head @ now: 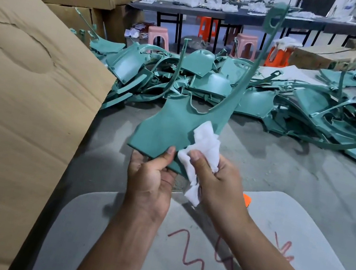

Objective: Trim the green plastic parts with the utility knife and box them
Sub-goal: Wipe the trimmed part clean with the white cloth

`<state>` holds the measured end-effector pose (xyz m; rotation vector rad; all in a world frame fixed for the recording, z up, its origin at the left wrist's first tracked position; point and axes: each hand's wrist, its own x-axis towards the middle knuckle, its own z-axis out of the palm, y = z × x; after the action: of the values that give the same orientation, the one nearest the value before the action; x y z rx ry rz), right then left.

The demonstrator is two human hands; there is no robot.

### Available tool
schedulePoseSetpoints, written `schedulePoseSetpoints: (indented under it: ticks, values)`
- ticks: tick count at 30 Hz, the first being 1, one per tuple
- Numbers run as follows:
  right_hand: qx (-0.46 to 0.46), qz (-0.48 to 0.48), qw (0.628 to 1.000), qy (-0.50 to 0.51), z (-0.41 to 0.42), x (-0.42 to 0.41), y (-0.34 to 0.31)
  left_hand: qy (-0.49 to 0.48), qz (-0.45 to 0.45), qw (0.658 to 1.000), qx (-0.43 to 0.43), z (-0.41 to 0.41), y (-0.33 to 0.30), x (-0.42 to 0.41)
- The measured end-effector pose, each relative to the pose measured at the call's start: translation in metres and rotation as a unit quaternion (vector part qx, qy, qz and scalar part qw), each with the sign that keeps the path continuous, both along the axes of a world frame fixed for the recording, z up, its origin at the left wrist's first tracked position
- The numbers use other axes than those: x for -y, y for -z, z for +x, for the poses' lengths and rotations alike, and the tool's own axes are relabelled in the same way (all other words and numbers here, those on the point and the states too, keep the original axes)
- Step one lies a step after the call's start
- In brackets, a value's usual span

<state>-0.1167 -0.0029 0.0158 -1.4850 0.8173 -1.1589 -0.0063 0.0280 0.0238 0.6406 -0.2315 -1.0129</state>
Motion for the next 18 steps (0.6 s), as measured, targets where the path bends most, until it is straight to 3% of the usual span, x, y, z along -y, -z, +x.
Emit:
schedulePoseSetpoints:
  ticks: [2, 6, 8, 10, 12, 15, 18]
  values:
    - [-0.021, 0.011, 1.0, -0.002, -0.007, 0.003, -0.005, 0.027, 0.007, 0.999, 0.024, 0.005, -0.003, -0.002]
    - [0.121, 0.2, 0.971, -0.056, -0.034, 0.018, -0.031, 0.091, 0.074, 0.988, 0.105, 0.038, -0.003, -0.005]
    - [0.088, 0.209, 0.97, -0.093, -0.047, 0.026, -0.035, 0.138, 0.1, 0.963, 0.211, 0.049, -0.002, -0.008]
    - [0.044, 0.195, 0.968, -0.149, -0.053, 0.029, -0.031, 0.189, 0.06, 0.947, 0.252, 0.043, -0.001, -0.011]
    - [0.036, 0.19, 0.971, -0.137, -0.049, 0.03, -0.023, 0.155, 0.031, 0.952, 0.262, 0.028, 0.002, -0.009]
    - [0.093, 0.19, 0.975, -0.061, -0.035, 0.028, -0.017, 0.039, 0.036, 0.957, 0.286, 0.016, 0.002, -0.007]
    - [0.074, 0.159, 0.984, -0.003, -0.027, 0.024, -0.015, -0.03, 0.047, 0.955, 0.293, 0.014, 0.002, -0.007]
